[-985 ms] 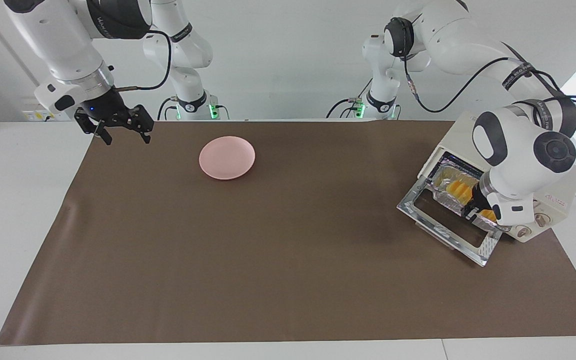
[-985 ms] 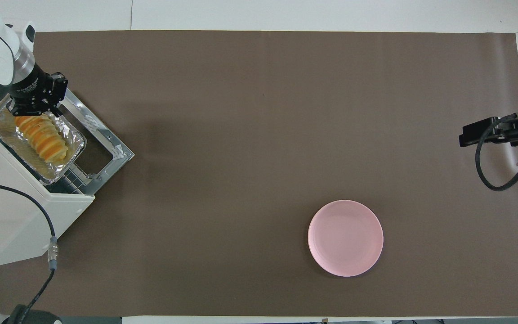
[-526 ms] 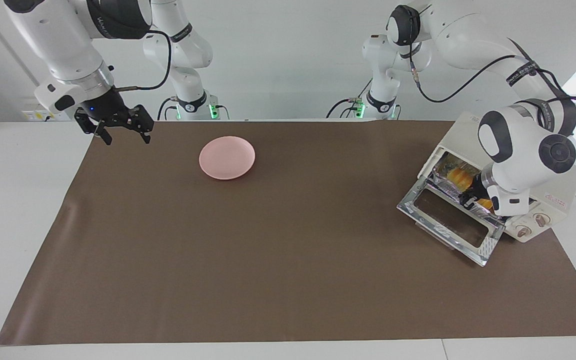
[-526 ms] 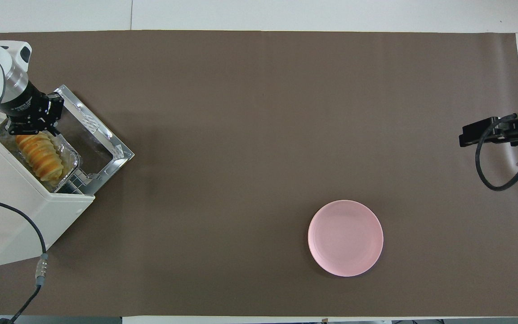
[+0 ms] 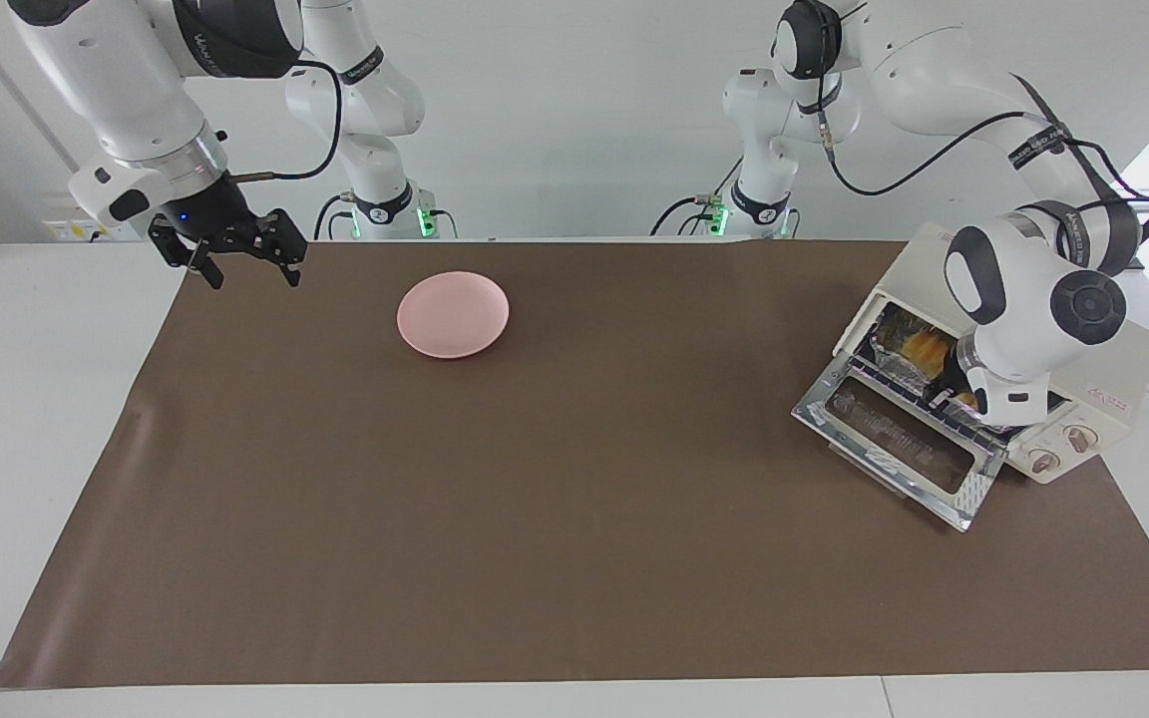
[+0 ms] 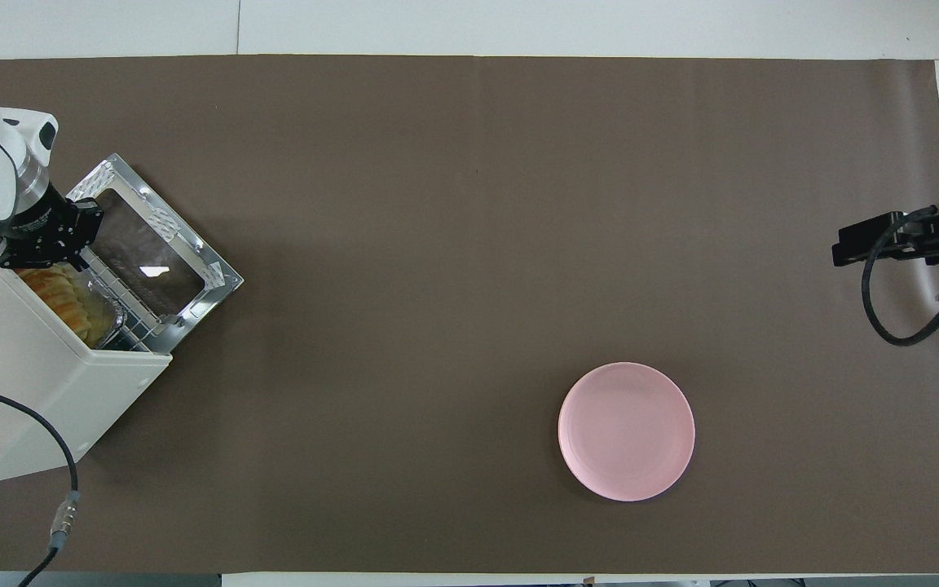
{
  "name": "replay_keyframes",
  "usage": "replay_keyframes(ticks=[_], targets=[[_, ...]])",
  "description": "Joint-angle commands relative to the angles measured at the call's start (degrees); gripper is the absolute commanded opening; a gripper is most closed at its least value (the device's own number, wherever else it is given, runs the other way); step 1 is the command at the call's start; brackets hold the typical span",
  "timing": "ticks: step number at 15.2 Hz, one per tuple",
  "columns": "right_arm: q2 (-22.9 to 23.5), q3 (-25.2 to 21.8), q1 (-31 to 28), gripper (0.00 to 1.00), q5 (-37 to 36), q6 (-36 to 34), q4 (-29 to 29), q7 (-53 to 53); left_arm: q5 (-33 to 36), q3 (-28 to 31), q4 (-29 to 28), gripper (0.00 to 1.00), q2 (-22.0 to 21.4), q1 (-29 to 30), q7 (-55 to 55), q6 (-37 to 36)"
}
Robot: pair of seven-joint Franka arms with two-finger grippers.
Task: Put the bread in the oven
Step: 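Release the tray inside the oven and withdraw the left gripper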
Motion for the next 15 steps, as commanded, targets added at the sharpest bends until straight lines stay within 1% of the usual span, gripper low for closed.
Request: replay_keyframes(ticks=[1,7,8,9,10,12,15], targets=[[-0.98,0.41,-0.66,1.0,0.09,-0.42,-0.84,-1.46,1.78,0.5,-3.39,0.0,-2.61,-1.12,0.34,2.05],[-1.07,0.41,-0.66,1.0,0.18,-0.42,-0.84,-1.46,4.07,0.5,-4.45,0.0,-3.23,-0.95,1.39,2.75],[-0.98,0.41,-0.66,1.0,0.18,-0.42,-0.84,-1.46,4.07,0.5,-4.45,0.16,-3.23,-0.77,3.05,2.92],[-1.07,0.41,-0.66,1.0,0.09,-0.42,-0.84,-1.46,4.07,0.41,-4.28,0.74,-3.23,-0.68,4.37,3.01],[-0.98,0.41,-0.66,1.0,0.18,-0.42,-0.84,-1.46,4.07,0.41,-3.93,1.0,-3.14,-1.03,4.56,3.1],[-0.98,0.41,-0.66,1.0,0.18,-0.42,-0.84,-1.46,4.07,0.41,-2.35,1.0,-2.7,-1.03,4.73,3.19],[-0.98,0.41,-0.66,1.0,0.18,-0.42,-0.84,-1.46,3.98,0.41,1.6,1.0,-2.44,-0.95,5.95,3.28]])
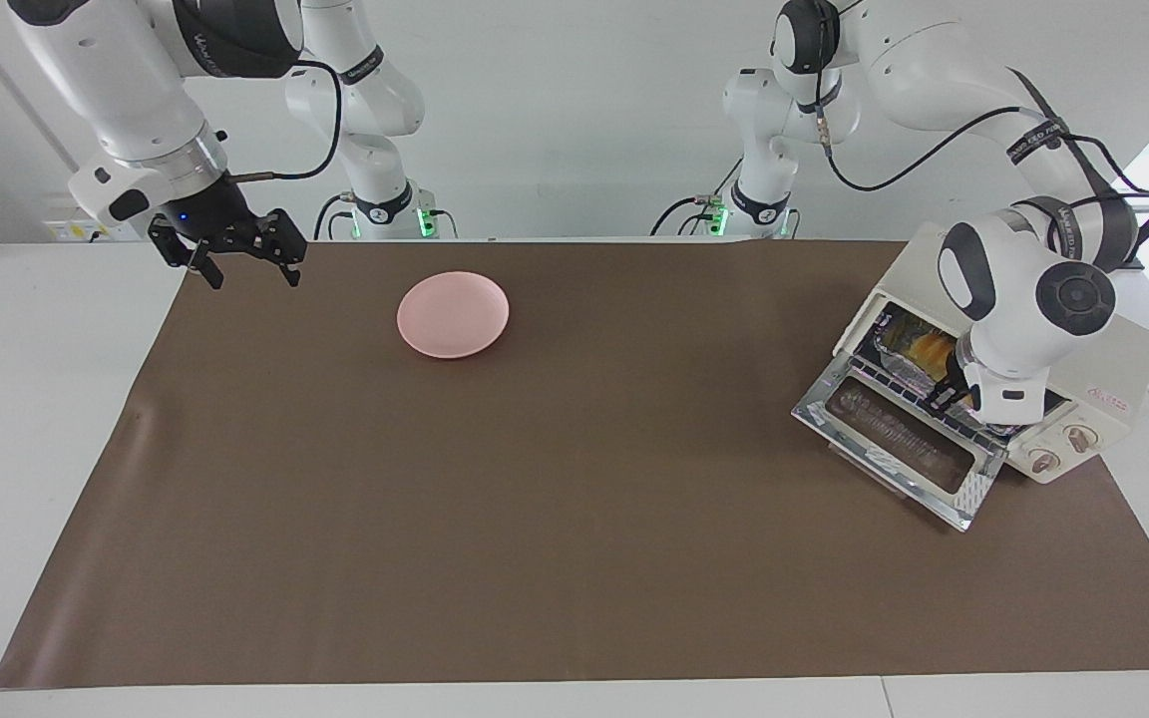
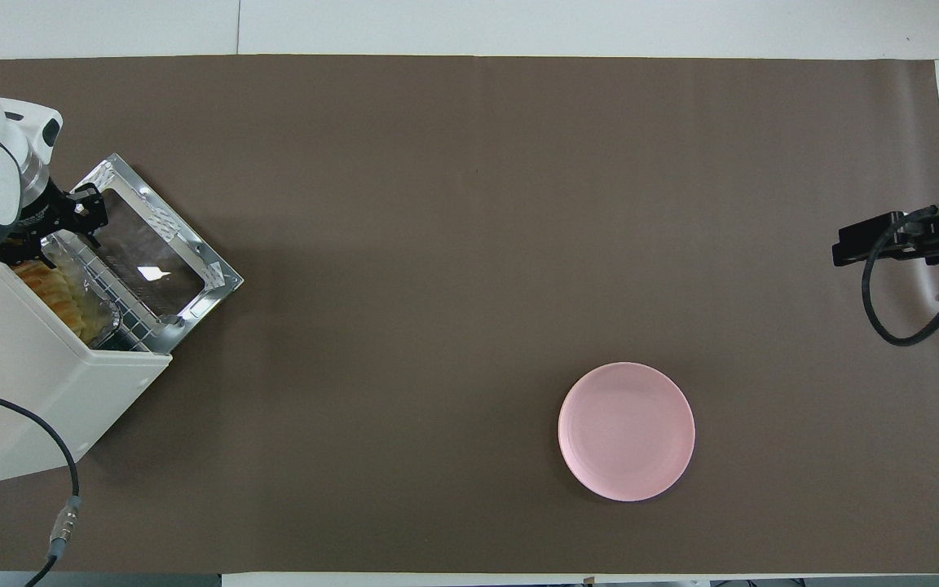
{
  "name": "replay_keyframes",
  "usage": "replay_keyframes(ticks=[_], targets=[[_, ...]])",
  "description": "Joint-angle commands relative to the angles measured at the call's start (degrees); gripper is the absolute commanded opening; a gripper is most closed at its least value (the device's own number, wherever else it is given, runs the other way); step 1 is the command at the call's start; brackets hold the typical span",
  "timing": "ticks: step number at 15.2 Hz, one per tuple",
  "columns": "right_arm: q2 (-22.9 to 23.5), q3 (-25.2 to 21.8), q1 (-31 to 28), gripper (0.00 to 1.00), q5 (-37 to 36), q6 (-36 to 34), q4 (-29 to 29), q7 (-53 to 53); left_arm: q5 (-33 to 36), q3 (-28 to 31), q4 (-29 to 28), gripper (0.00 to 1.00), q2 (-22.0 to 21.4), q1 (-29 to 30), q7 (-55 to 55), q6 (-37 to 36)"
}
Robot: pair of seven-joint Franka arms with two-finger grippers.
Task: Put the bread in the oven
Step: 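Release the tray inside the oven and withdraw the left gripper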
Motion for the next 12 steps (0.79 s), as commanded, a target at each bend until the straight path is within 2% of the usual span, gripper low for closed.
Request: replay_keyframes(ticks=[1,3,6,9,12], targets=[[-0.96,0.41,-0.66,1.0,0.18,-0.42,-0.84,-1.46,1.23,0.45,2.75,1.0,-1.55,-0.19,3.2,-0.06],[-1.05,0.41,-0.66,1.0,0.18,-0.42,-0.84,-1.46,1.13,0.37,5.22,1.0,-1.9,-0.28,8.1,-0.76],[-0.96,0.41,-0.66,1.0,0.18,-0.42,-0.84,-1.46,-1.23,0.28,5.31,1.0,-4.44,-0.28,13.92,-4.18],[-1.05,0.41,-0.66,1.0,0.09,-0.34,-0.84,-1.46,-3.87,0.36,5.31,1.0,-8.39,0.33,20.32,-9.71],[-0.96,0.41,-0.66,1.0,0.18,-0.42,-0.84,-1.46,-4.05,0.54,4.61,1.0,-13.92,0.33,28.85,-18.23]])
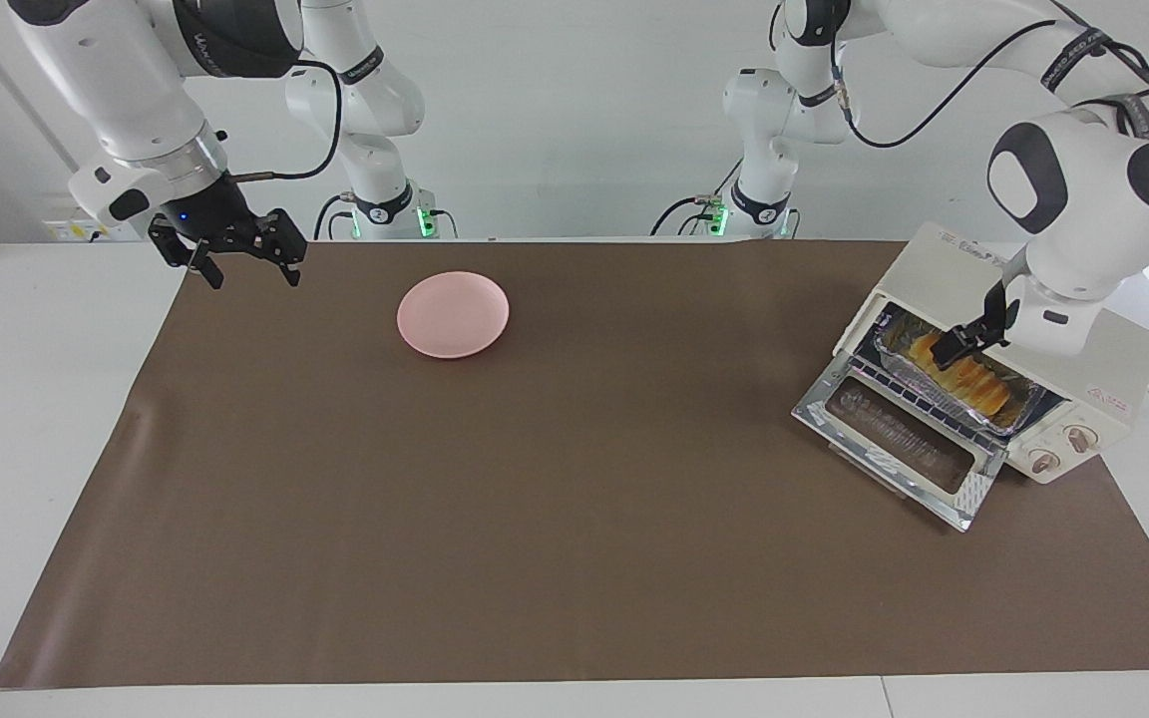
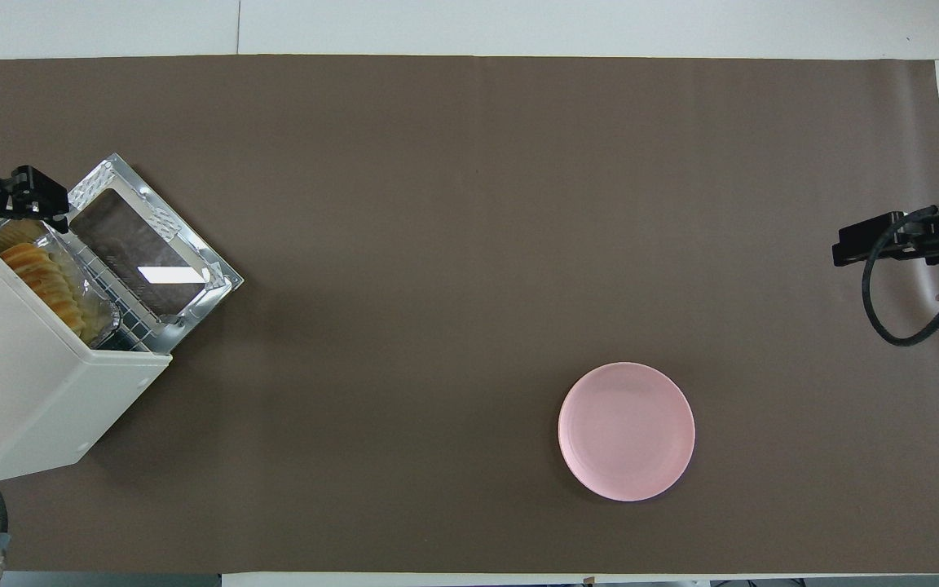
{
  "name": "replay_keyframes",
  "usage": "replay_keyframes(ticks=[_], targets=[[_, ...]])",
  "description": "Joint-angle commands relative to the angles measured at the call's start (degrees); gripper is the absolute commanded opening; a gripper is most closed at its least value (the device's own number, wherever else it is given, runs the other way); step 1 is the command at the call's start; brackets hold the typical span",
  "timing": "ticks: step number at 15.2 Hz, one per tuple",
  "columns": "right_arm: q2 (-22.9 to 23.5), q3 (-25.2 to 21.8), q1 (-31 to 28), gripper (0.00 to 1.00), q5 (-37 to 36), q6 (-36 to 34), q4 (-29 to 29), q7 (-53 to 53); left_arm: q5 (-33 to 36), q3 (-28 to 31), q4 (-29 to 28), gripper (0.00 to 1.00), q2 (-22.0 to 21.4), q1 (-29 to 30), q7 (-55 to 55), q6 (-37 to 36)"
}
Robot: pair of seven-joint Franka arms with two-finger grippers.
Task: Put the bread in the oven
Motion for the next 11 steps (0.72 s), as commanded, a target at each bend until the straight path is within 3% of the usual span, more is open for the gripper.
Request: replay_keyframes(ticks=[1,3,4,5,8,11], targets=[[-1.04,0.41,-0.66,1.0,0.18,-0.42,-0.84,-1.46,-0.86,0.22,-1.63,1.0,-6.06,0.12,7.57,-6.94],[-1.04,0.41,-0.66,1.0,0.09,-0.42,-0.84,-1.46,-0.95,0.13,-2.33,1.0,-8.78,-0.32,8.29,-11.15],[-1.04,0.41,-0.66,1.0,0.09,-0.42,-0.84,-1.46,-0.77,-1.52,-4.77,1.0,-12.1,-0.75,8.2,-12.48],[-1.04,0.41,-0.66,1.0,0.09,-0.34,-0.84,-1.46,-0.77,-4.06,-4.8,1.0,-12.66,0.37,8.2,-12.84],[-0.96,0.41,-0.66,1.0,0.09,-0.42,-0.84,-1.46,-0.77,-13.02,-5.06,1.0,-14.33,8.09,7.94,-13.72],[-1.04,0.41,-0.66,1.0,0.09,-0.42,-0.84,-1.46,-0.68,-18.14,-9.09,1.0,-18.01,12.94,8.03,-12.85]])
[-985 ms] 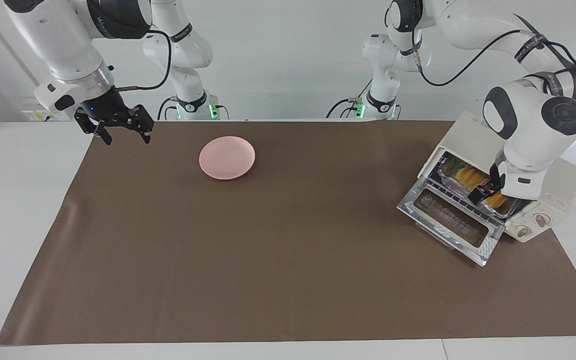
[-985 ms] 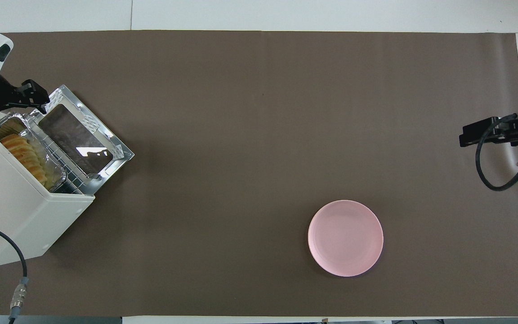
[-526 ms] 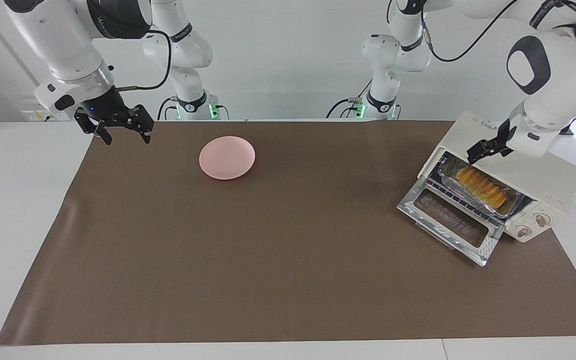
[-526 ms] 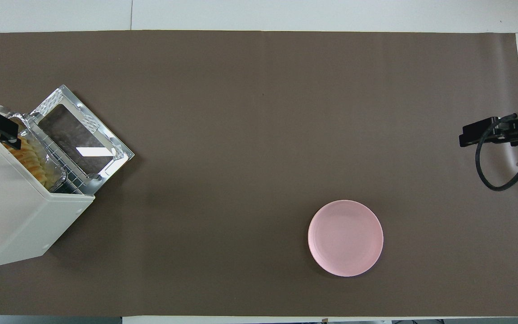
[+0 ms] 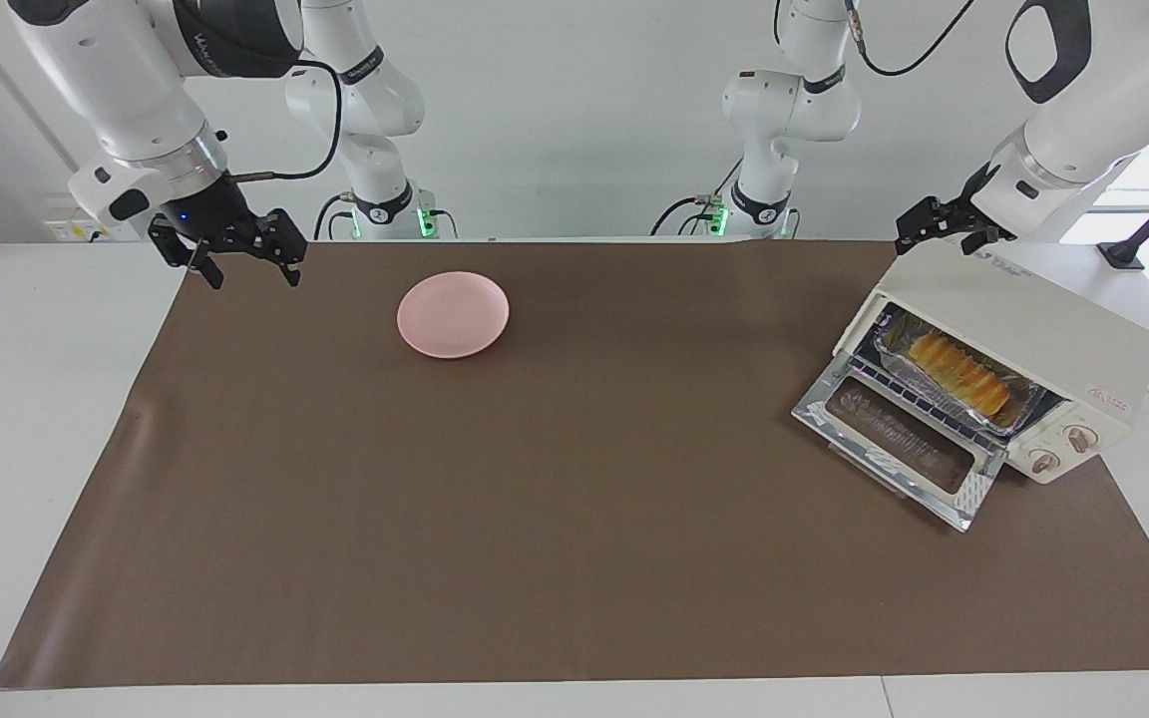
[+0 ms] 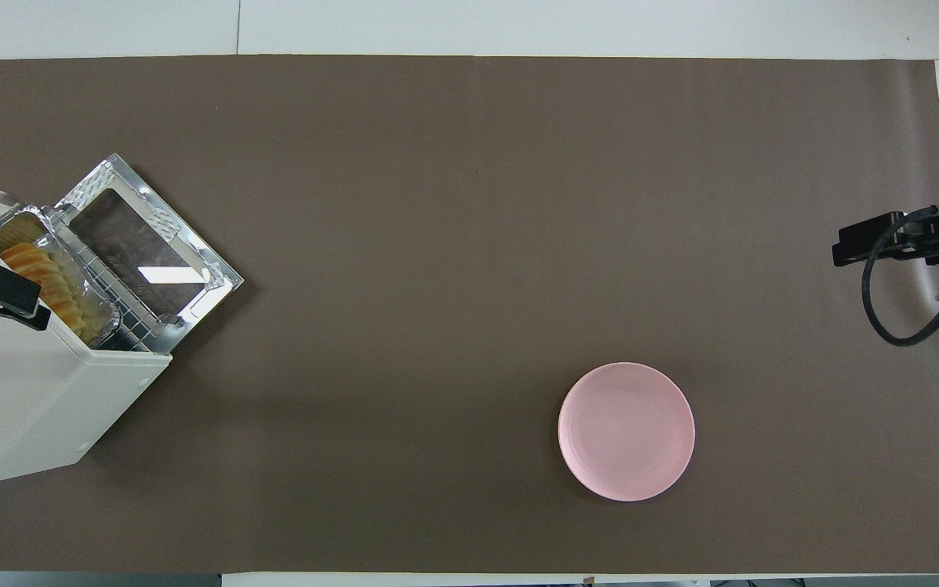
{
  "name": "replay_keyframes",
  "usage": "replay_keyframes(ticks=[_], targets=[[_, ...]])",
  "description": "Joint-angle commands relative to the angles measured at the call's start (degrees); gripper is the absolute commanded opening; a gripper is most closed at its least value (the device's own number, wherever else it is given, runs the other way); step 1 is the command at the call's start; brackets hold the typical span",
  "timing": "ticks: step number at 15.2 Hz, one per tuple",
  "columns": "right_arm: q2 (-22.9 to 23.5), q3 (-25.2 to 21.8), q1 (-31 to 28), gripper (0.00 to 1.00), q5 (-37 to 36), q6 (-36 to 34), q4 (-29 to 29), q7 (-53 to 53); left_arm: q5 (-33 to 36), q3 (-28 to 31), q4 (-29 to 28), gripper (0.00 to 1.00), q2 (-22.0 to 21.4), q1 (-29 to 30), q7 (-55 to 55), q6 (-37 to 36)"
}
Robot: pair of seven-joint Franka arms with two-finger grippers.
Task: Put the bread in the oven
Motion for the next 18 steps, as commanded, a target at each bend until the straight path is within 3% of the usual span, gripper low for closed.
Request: replay_keyframes(ticks=[1,5,12,14,18], targets=[[-0.95,0.41,-0.66,1.0,0.09,-0.42,-0.84,-1.46,-0.45,-4.05,-5.2,1.0,-5.18,4.25,0.23,0.72],[-0.95,0.41,-0.66,1.0,0.18,-0.42,-0.84,-1.46,-0.45,-13.8,-5.91,1.0,-5.28,13.21,-0.99,3.26],[-0.95,0.41,-0.66,1.0,0.09,-0.42,-0.84,-1.46,-0.45,-15.31,-10.48,1.0,-7.92,13.31,-1.35,4.94],[-0.95,0.41,-0.66,1.0,0.18,-0.42,-0.84,-1.46,-0.36,-15.05,-9.61,1.0,-7.04,13.31,-1.79,9.74],[-0.95,0.41,-0.66,1.0,0.18,-0.42,-0.84,-1.46,-0.1,-15.22,-6.88,1.0,-4.93,12.7,-1.53,10.04]])
